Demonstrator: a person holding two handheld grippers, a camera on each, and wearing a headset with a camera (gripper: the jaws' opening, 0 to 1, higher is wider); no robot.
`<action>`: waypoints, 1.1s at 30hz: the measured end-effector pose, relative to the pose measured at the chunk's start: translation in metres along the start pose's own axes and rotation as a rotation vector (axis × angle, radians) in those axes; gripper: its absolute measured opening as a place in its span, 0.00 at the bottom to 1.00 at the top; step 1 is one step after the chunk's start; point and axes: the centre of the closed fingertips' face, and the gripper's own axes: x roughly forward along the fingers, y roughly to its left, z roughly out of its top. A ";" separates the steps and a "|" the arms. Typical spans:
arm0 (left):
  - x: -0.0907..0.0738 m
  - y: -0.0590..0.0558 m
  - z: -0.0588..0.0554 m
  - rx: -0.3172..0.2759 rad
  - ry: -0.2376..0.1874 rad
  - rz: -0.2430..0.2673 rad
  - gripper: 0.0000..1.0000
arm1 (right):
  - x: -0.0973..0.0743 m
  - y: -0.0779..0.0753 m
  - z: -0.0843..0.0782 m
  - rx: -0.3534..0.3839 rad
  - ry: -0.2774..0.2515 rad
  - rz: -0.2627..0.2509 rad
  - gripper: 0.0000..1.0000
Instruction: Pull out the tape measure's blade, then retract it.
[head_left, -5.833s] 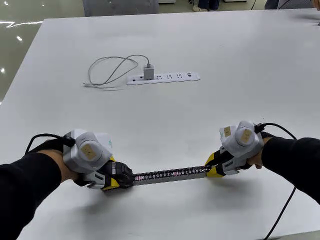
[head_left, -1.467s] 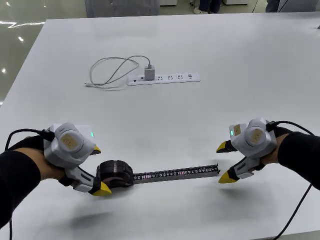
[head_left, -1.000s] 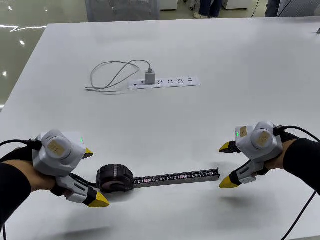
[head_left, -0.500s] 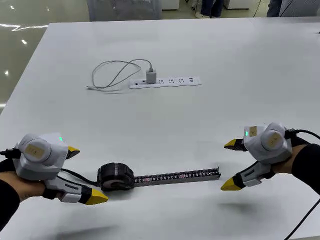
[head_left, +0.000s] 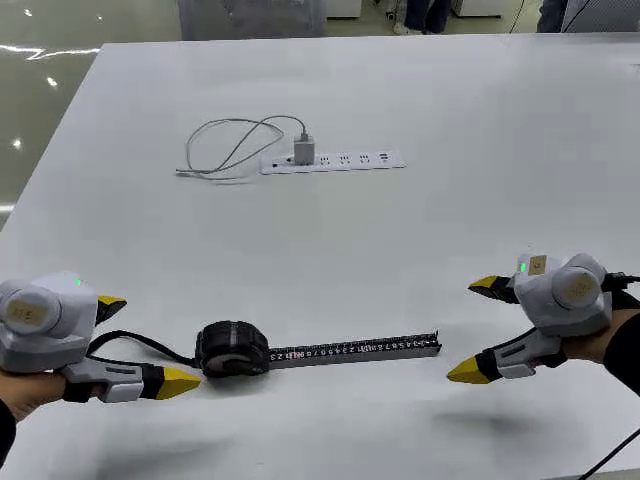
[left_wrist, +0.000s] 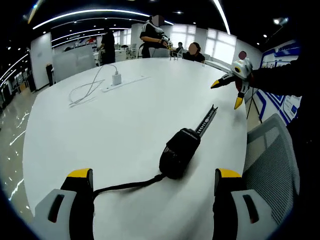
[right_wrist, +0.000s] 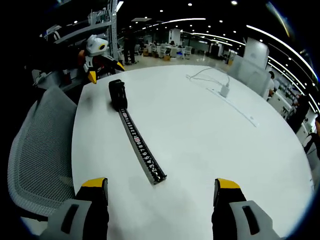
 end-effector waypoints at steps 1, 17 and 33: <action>-0.001 0.000 -0.001 0.002 -0.001 0.002 0.99 | -0.001 0.000 0.000 0.005 -0.004 -0.003 0.88; -0.030 0.010 -0.033 -0.027 0.003 0.095 0.99 | -0.022 0.012 -0.010 0.067 -0.067 -0.060 0.99; -0.059 0.011 -0.050 -0.081 -0.055 0.130 0.99 | -0.054 0.027 -0.032 0.133 -0.093 -0.110 0.99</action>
